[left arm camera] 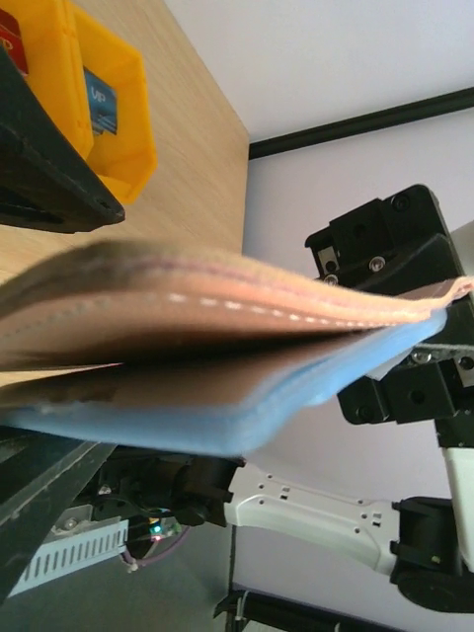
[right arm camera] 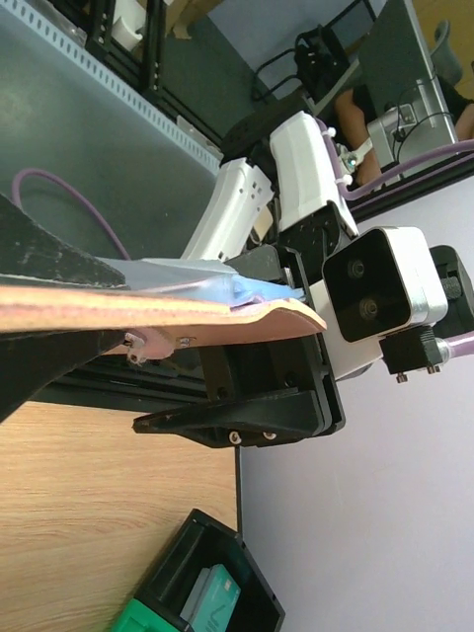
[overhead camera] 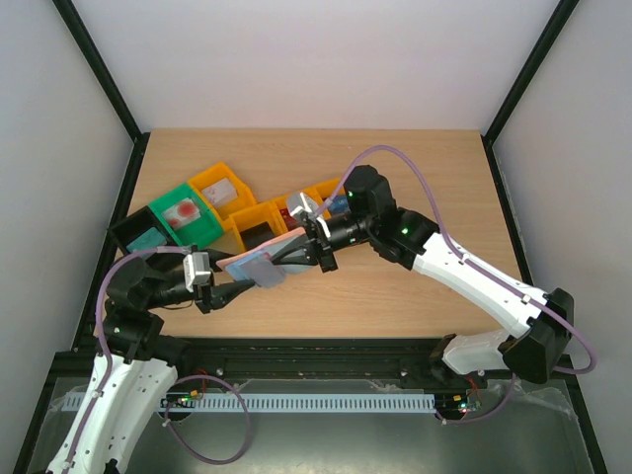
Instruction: Take the credit cards out of the card holder
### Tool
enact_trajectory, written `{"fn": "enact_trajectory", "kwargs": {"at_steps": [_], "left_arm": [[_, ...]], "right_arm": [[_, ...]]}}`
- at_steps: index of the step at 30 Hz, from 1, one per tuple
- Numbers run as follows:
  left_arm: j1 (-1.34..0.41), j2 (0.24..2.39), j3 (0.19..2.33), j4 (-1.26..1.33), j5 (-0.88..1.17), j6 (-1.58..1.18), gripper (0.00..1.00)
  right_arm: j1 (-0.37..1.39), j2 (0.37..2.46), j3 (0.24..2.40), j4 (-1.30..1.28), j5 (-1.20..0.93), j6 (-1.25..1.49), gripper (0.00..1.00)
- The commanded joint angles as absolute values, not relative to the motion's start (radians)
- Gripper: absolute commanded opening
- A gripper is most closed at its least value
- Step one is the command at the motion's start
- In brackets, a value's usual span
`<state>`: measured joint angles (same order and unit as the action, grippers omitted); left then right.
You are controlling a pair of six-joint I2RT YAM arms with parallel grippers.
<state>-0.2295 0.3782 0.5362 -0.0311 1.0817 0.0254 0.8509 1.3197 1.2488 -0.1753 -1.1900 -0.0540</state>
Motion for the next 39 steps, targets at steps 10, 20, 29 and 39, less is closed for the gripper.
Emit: {"fn": "enact_trajectory", "kwargs": {"at_steps": [10, 20, 29, 39], "left_arm": [[-0.227, 0.388, 0.537, -0.006, 0.995, 0.096, 0.32], [-0.292, 0.413, 0.463, 0.259, 0.941, -0.173, 0.40], [-0.299, 0.423, 0.449, 0.315, 0.927, -0.241, 0.06], [-0.297, 0.451, 0.648, -0.305, 0.368, 0.474, 0.02]], "right_arm": [[0.848, 1.292, 1.264, -0.127, -1.245, -0.019, 0.02], [0.856, 1.317, 1.207, 0.077, -1.072, 0.160, 0.01], [0.908, 1.375, 1.229, -0.006, -1.003, 0.077, 0.12], [0.842, 1.203, 1.137, -0.079, -0.435, 0.023, 0.84]]}}
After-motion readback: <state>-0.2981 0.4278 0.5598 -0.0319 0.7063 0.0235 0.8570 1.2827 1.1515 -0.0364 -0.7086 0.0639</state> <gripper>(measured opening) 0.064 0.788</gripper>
